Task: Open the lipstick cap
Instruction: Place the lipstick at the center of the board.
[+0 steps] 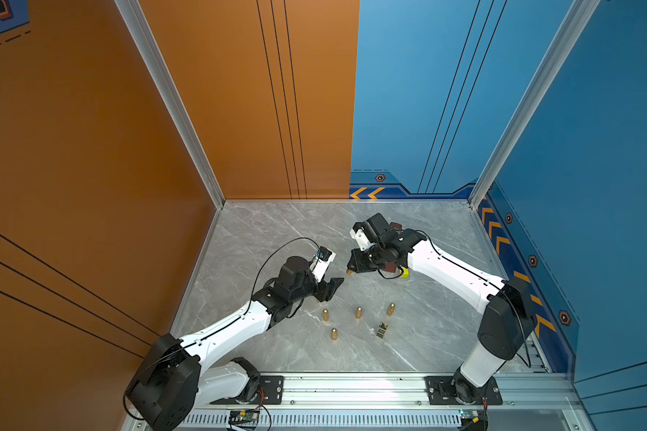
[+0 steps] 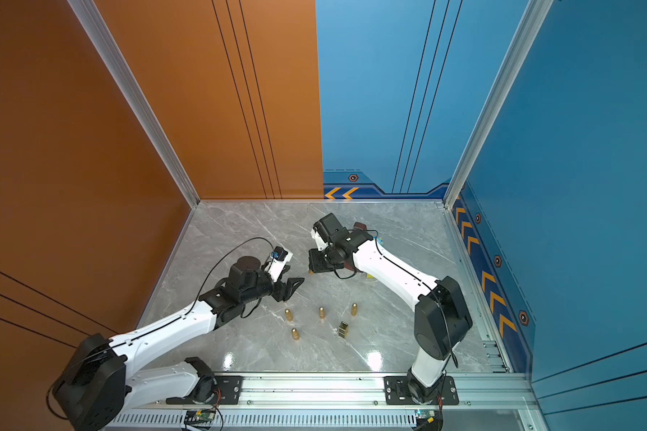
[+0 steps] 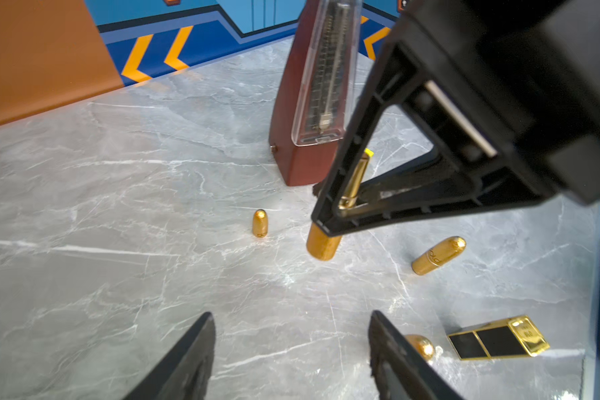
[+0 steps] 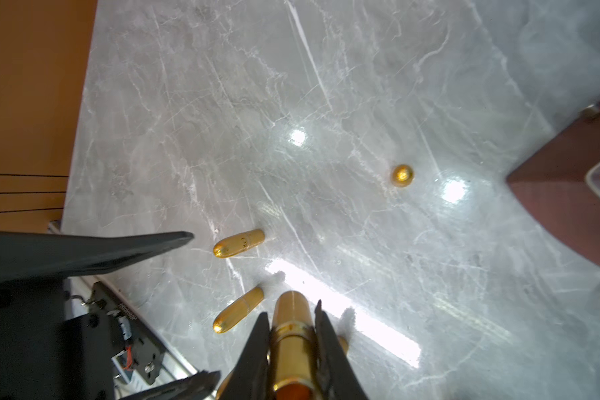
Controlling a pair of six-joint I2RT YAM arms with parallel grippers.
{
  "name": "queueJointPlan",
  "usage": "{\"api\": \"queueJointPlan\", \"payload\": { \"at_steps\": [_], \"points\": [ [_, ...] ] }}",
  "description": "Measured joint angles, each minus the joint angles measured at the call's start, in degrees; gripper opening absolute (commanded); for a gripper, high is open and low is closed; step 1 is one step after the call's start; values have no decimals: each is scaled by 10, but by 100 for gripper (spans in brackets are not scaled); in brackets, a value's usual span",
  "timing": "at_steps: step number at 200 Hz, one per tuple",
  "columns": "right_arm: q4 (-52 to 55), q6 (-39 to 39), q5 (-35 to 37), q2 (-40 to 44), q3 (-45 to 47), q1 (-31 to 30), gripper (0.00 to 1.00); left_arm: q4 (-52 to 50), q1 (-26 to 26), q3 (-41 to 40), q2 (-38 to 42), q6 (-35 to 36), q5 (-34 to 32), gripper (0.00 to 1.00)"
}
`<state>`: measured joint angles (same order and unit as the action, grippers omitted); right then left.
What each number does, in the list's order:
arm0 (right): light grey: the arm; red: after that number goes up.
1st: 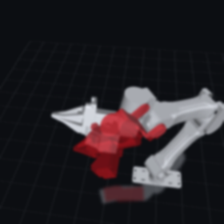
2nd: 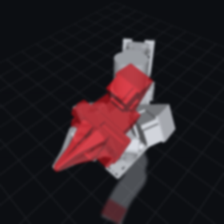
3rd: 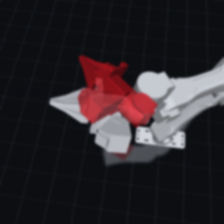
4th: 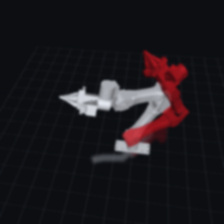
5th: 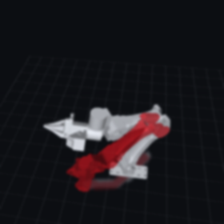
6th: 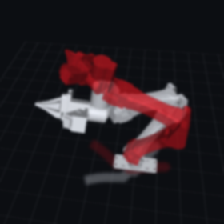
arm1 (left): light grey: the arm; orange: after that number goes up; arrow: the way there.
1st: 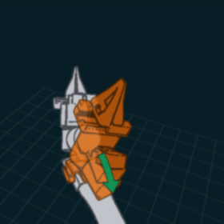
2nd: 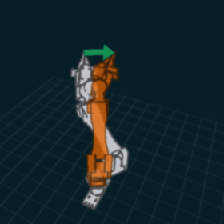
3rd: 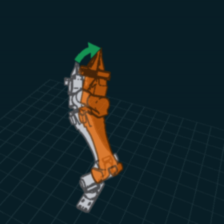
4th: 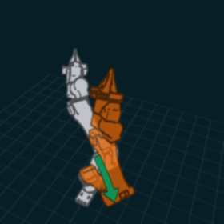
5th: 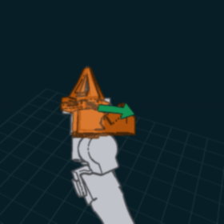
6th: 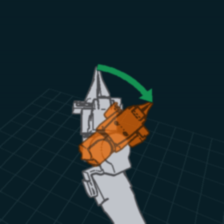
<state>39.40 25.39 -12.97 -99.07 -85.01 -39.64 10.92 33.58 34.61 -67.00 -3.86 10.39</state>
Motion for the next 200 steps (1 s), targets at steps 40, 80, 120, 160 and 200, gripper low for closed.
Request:
{"api": "queueJointPlan", "payload": {
  "at_steps": [40, 80, 120, 160, 200],
  "points": [
    [-16, -21, 106, -55, -12, -46, 18, -8, -36, -22, 34, -39, -27, 85],
    [-42, -31, 167, -115, -14, -57, 18, -36, -46, -27, 42, -73, -55, 99],
    [-74, -45, 220, -151, -21, -61, 18, -58, -55, -27, 47, -94, -73, 99],
    [-97, -51, 238, -182, -39, -68, 18, -68, -55, -28, 54, -102, -80, 99],
    [-110, -58, 247, -209, -55, -68, 18, -70, -55, -28, 54, -106, -85, 99]
  ]
}}
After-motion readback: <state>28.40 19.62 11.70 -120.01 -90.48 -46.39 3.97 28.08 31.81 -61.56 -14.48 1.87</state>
